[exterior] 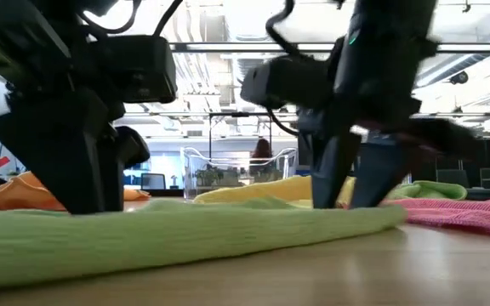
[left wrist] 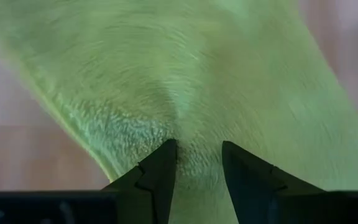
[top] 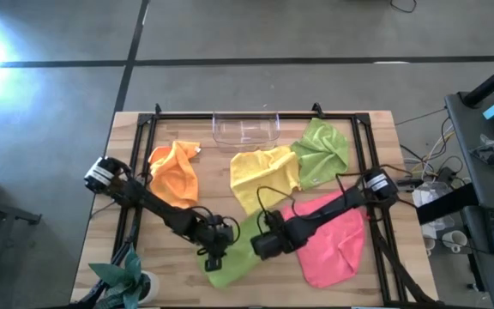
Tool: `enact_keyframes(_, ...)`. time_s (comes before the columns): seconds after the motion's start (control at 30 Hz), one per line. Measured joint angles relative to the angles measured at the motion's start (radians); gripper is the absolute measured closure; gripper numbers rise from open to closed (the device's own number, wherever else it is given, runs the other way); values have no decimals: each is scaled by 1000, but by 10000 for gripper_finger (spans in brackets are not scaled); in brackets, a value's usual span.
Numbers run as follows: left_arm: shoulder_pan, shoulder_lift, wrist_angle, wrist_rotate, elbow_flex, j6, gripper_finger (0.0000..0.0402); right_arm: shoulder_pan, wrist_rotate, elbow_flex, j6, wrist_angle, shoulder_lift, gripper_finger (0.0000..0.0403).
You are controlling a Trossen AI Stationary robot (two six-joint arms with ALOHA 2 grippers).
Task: Fold microfiber towels
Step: Fold the bottom green microfiber cloth
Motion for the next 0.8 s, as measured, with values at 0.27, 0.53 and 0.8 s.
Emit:
enact_keyframes(0.27, 0, 2, 71, 71, -4, 49, 283, -94, 40, 8, -287, -2, -1, 264)
enact_keyframes(0.53, -3, -68, 39, 45, -6, 52, 283, -66, 51, 80, -352, -13, -44, 264)
enact_keyframes(0.8, -6, -215, -154, -92, -5, 52, 283, 36, 51, 203, -353, 75, -29, 264)
